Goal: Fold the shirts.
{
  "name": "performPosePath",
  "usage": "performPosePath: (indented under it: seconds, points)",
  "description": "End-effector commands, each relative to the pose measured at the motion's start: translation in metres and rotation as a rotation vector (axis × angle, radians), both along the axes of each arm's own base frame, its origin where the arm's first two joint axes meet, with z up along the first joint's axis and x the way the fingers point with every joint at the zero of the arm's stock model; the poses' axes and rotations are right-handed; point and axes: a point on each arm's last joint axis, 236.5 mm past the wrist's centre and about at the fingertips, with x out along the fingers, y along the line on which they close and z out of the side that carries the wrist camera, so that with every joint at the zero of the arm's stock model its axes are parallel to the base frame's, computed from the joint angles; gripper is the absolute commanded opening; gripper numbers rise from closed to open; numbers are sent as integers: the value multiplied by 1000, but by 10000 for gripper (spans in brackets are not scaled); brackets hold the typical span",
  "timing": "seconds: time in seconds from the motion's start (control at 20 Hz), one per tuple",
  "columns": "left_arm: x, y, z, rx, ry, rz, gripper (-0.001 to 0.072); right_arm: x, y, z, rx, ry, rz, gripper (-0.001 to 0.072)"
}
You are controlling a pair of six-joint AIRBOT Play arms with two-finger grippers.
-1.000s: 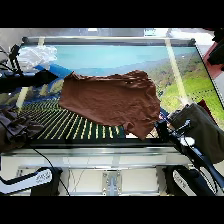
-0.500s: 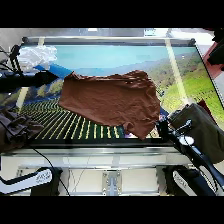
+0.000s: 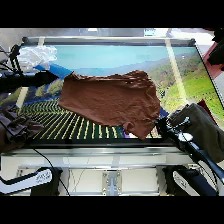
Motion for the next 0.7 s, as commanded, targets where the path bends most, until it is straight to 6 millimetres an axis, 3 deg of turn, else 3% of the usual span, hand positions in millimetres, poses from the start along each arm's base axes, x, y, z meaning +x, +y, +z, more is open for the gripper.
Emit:
performPosePath:
  seconds: [0.0,0.05,0.1,0.15,0.25,0.4,0.55,0.65]
  points:
    - [0,1,0,4,-2,-2,603,4,2,-1,-5,7,18,309]
    - [0,0,0,4,-2,-2,603,3,3,-3,-3,15,21,308]
    - [0,0,0,5,-3,-3,603,3,3,-3,-3,17,22,260]
    - [0,0,0,8,-6,-6,603,4,2,-3,-7,15,20,44]
    - [0,0,0,9,-5,-7,603,8,2,1,-24,-1,40,26]
    - [2,8,-3,41,-8,10,602,29,8,26,-47,-72,101,25]
    - [28,51,6,6,-40,261,602,61,9,72,-86,-196,132,25]
    - [35,83,8,-51,-38,403,602,86,9,113,-129,-299,161,25]
